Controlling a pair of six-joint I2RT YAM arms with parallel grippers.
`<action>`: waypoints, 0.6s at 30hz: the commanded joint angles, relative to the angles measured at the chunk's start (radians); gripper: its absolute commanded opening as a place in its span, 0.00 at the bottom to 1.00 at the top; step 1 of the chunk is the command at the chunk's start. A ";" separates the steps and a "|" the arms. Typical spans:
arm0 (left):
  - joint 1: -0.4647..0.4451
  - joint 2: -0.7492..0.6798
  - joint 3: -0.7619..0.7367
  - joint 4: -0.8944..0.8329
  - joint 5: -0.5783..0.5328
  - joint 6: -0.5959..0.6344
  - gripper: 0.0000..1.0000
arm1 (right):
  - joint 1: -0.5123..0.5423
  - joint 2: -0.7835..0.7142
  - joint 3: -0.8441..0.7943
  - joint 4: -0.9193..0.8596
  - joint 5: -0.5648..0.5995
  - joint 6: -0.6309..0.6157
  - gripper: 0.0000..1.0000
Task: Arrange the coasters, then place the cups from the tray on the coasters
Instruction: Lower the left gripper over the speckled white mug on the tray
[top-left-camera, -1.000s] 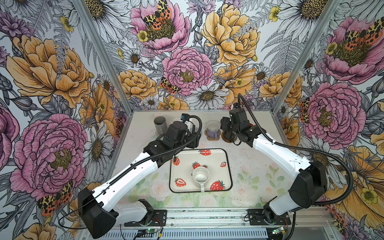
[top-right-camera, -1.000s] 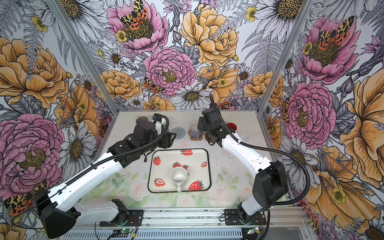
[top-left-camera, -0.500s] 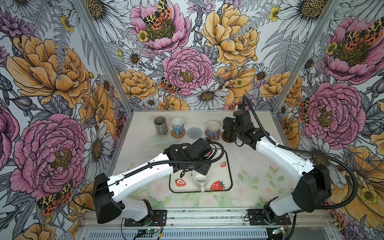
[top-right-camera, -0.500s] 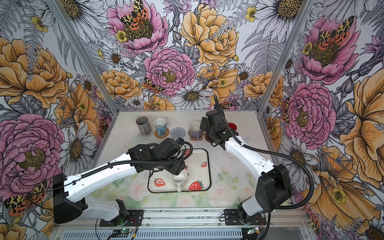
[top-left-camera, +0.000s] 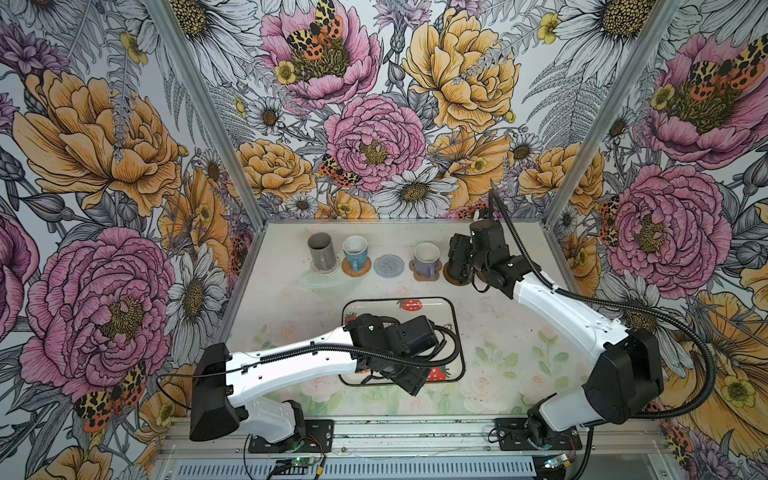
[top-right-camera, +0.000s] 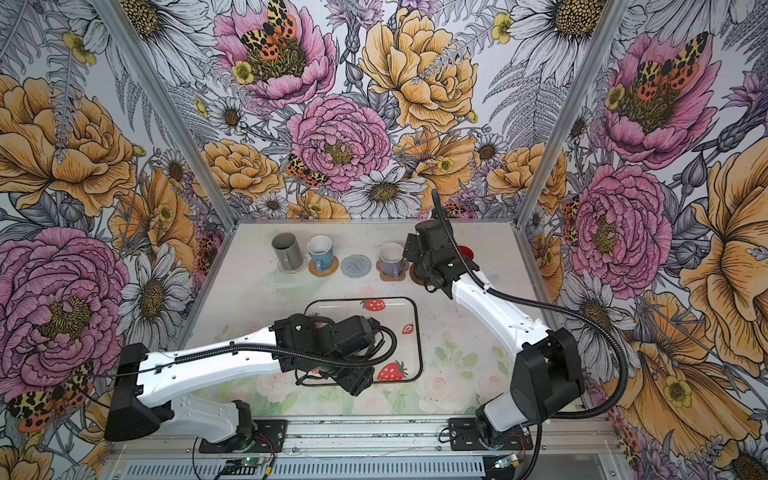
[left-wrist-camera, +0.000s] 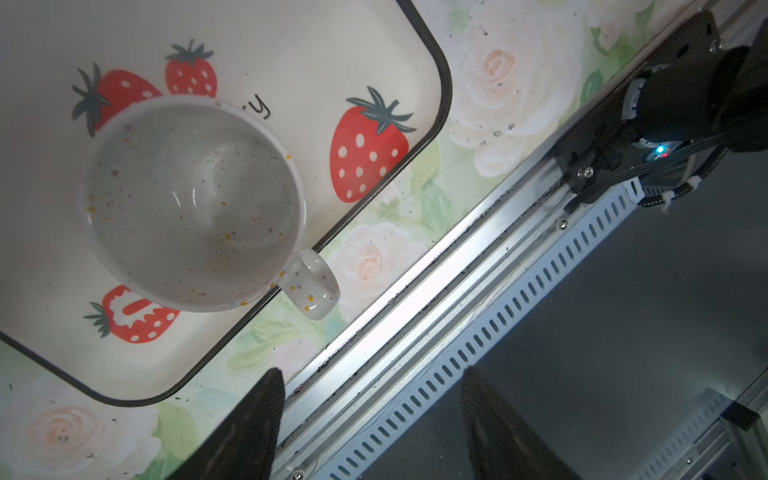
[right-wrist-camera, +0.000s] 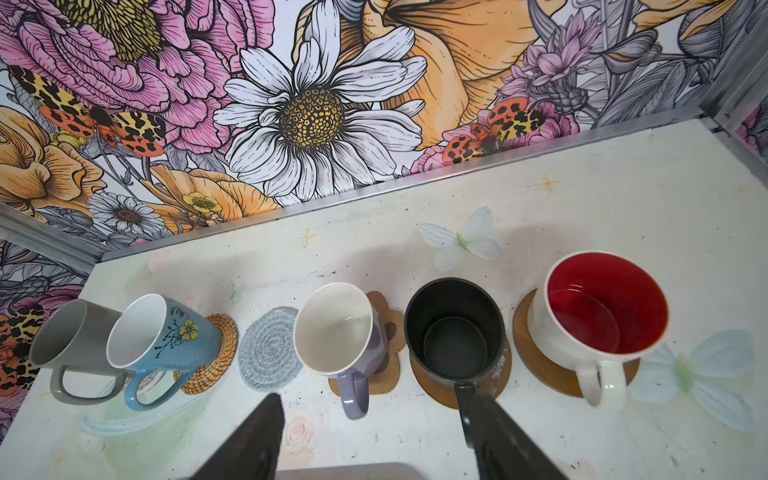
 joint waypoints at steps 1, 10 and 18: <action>-0.020 0.015 -0.021 -0.008 0.044 -0.046 0.69 | -0.008 -0.001 -0.012 0.038 -0.009 0.013 0.73; -0.019 0.055 -0.068 0.009 -0.017 -0.101 0.70 | -0.014 0.003 -0.016 0.041 -0.018 0.019 0.73; 0.007 0.096 -0.112 0.107 -0.022 -0.140 0.70 | -0.018 0.014 -0.015 0.045 -0.029 0.020 0.73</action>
